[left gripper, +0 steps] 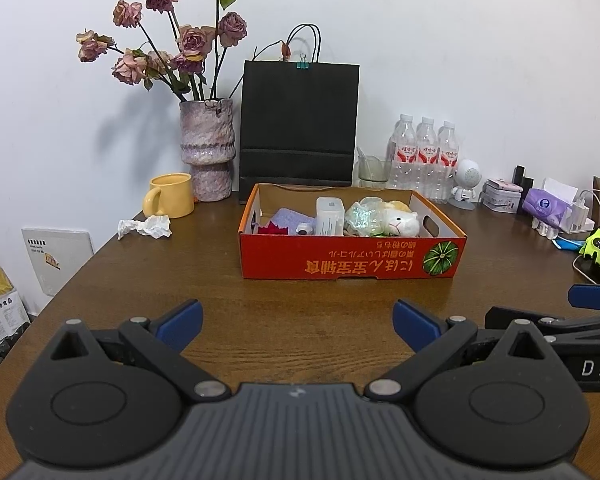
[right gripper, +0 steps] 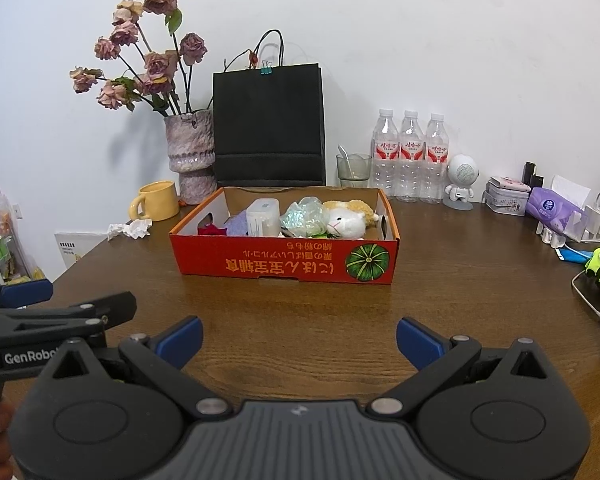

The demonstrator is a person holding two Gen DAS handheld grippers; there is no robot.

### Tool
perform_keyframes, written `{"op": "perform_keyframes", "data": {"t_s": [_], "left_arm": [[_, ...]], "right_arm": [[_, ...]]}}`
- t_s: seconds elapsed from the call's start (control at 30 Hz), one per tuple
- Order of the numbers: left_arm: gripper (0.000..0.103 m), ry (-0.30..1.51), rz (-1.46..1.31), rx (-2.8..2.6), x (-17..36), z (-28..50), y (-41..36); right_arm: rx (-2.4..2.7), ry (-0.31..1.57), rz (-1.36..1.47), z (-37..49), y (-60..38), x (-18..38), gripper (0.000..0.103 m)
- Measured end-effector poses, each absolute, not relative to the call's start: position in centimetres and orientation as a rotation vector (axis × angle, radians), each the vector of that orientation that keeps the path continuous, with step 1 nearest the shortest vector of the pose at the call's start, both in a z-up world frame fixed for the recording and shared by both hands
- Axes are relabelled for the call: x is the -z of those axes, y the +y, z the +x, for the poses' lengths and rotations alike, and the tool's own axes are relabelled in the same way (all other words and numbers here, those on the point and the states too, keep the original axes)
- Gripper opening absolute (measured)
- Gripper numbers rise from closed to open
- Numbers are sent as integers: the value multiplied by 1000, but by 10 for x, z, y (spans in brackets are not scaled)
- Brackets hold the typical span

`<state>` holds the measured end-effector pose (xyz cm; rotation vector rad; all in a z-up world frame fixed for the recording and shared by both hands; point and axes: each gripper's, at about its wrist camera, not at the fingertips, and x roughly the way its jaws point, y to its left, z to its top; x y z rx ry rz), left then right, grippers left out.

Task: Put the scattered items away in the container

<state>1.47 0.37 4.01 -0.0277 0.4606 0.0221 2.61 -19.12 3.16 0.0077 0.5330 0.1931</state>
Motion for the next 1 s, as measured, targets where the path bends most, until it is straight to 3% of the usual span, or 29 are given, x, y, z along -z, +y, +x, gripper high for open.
{"op": "perform_keyframes", "data": {"t_s": [1.0], "left_arm": [[103, 448, -28, -43, -35, 10, -1]], "right_arm": [[-190, 532, 14, 23, -191, -24, 103]]}}
